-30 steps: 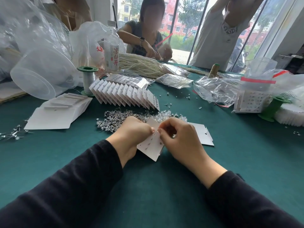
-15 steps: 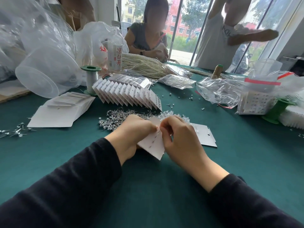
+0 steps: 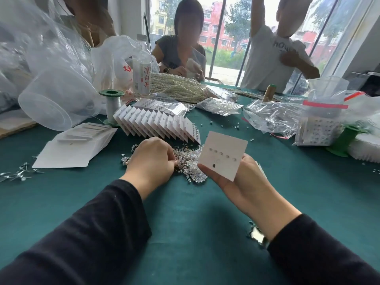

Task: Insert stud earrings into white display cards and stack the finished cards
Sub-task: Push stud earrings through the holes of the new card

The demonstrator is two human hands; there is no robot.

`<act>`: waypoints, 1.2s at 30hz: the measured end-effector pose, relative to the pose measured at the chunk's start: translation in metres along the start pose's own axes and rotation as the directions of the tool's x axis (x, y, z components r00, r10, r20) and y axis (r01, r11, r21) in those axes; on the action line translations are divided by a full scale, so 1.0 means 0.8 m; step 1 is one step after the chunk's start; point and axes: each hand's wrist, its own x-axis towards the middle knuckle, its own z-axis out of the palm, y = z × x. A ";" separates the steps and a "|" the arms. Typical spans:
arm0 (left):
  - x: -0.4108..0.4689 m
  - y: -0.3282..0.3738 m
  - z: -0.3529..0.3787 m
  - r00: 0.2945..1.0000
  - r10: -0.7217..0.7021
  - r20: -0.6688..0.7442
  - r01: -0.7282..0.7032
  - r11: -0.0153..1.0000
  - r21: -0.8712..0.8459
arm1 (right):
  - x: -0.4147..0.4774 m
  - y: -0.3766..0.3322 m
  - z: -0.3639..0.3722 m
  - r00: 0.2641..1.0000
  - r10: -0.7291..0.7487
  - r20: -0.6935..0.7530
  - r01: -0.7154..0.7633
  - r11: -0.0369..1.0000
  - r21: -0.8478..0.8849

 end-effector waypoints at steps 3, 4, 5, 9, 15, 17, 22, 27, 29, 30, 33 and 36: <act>0.002 0.000 -0.004 0.999 -0.036 -0.017 0.035 0.997 -0.064 | 0.000 0.000 0.000 0.997 0.060 0.049 -0.065 0.992 0.107; 0.003 0.000 -0.006 0.998 -0.061 -0.009 0.059 0.993 -0.103 | 0.000 0.000 0.000 0.995 0.073 0.062 -0.081 0.987 0.136; 0.004 0.000 -0.008 0.996 -0.089 0.003 0.088 0.984 -0.152 | 0.000 -0.002 0.001 0.993 0.090 0.078 -0.102 0.982 0.162; 0.004 0.001 -0.011 0.988 -0.153 -0.011 0.142 0.940 -0.311 | -0.001 -0.004 -0.004 0.984 0.130 0.122 -0.156 0.958 0.240; -0.002 0.027 -0.016 0.997 -0.075 -0.032 0.036 0.760 -0.649 | -0.001 -0.004 -0.005 0.972 0.164 0.170 -0.206 0.942 0.266; -0.005 0.036 -0.011 0.997 -0.040 -0.067 -0.012 0.765 -0.644 | -0.003 -0.003 -0.004 0.964 0.184 0.192 -0.232 0.935 0.268; -0.010 0.045 -0.003 0.983 0.001 -0.185 -0.088 0.883 -0.462 | -0.004 -0.002 0.000 0.955 0.214 0.205 -0.262 0.935 0.241; -0.011 0.046 0.000 0.966 0.014 -0.257 -0.115 0.917 -0.383 | -0.004 -0.002 0.001 0.954 0.202 0.220 -0.257 0.932 0.255; -0.011 0.046 0.001 0.967 0.011 -0.254 -0.112 0.916 -0.385 | -0.004 -0.002 0.002 0.953 0.204 0.223 -0.260 0.931 0.257; -0.011 0.047 0.001 0.967 0.012 -0.256 -0.112 0.919 -0.377 | -0.004 -0.002 0.001 0.953 0.205 0.222 -0.261 0.930 0.259; -0.011 0.047 0.002 0.961 0.016 -0.277 -0.116 0.930 -0.349 | -0.003 0.000 0.001 0.951 0.215 0.224 -0.269 0.930 0.249; -0.010 0.046 0.002 0.966 0.006 -0.258 -0.104 0.925 -0.367 | -0.002 0.002 0.002 0.946 0.224 0.233 -0.275 0.937 0.216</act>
